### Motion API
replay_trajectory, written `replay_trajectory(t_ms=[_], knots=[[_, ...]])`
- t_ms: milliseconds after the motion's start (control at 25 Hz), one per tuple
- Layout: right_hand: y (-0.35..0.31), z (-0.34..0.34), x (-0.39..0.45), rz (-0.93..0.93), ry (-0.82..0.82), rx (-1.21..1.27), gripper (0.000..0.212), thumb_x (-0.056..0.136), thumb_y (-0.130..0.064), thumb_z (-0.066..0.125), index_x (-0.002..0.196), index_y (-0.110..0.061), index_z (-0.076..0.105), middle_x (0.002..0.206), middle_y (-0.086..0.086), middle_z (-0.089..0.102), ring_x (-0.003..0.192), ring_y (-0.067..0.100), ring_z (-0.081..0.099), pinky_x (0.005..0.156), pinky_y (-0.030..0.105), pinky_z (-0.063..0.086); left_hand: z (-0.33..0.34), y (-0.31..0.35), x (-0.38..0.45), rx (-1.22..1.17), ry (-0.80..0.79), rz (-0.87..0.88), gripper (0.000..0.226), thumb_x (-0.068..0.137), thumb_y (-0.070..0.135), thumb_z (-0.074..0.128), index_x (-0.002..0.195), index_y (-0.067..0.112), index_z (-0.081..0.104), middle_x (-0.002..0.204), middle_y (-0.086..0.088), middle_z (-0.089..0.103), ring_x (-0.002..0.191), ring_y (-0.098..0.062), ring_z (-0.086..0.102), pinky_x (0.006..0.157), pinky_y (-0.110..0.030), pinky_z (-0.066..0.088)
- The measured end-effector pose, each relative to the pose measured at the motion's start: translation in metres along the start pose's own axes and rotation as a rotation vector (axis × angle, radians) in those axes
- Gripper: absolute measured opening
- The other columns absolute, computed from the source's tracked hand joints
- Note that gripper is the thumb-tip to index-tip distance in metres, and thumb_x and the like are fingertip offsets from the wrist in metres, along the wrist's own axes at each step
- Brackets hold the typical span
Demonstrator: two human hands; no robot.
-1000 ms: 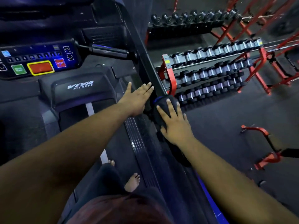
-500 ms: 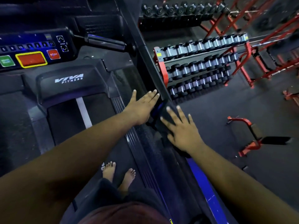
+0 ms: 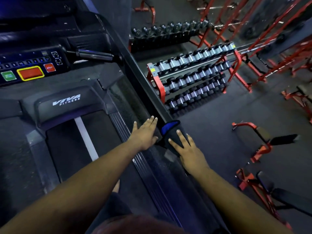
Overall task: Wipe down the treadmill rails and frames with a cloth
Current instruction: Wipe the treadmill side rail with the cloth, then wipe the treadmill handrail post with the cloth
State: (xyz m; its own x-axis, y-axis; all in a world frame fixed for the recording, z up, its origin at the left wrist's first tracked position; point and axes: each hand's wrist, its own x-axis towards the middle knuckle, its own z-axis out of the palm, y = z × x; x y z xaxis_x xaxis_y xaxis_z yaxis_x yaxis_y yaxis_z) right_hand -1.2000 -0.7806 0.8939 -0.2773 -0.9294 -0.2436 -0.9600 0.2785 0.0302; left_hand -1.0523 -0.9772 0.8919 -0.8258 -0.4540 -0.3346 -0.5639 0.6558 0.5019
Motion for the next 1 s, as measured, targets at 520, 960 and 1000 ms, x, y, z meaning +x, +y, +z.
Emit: replay_trajectory(t_ms=[520,960,1000], knots=[[0.057,-0.033,-0.096,0.068,0.19,0.816,0.111,0.069,-0.063,0.078,0.155,-0.042,0.011,0.154,-0.011,0.024,0.136,0.005,0.031,0.11,0.032,0.036,0.048,0.137,-0.08,-1.103,0.273,-0.041,0.014,0.09,0.007,0.069,0.102,0.001,0.067,0.086,-0.002,0.072,0.078,-0.009,0.066,0.073,-0.024,0.055],[0.076,-0.051,0.034,0.183,0.116,0.851,0.066,0.082,-0.049,0.072,0.138,-0.036,0.042,0.13,-0.003,0.062,0.116,0.019,0.059,0.097,0.043,0.051,0.038,0.107,0.003,-0.857,0.514,-0.238,0.016,0.091,0.035,0.064,0.103,0.024,0.062,0.093,0.005,0.068,0.084,-0.009,0.065,0.078,-0.031,0.055],[0.075,-0.051,0.039,0.183,0.127,0.83,0.063,0.082,-0.05,0.071,0.136,-0.036,0.042,0.129,-0.002,0.062,0.115,0.021,0.06,0.095,0.044,0.051,0.038,0.106,0.006,-0.81,0.512,-0.243,0.022,0.089,0.039,0.062,0.104,0.023,0.062,0.096,0.003,0.067,0.086,-0.012,0.065,0.08,-0.035,0.056]])
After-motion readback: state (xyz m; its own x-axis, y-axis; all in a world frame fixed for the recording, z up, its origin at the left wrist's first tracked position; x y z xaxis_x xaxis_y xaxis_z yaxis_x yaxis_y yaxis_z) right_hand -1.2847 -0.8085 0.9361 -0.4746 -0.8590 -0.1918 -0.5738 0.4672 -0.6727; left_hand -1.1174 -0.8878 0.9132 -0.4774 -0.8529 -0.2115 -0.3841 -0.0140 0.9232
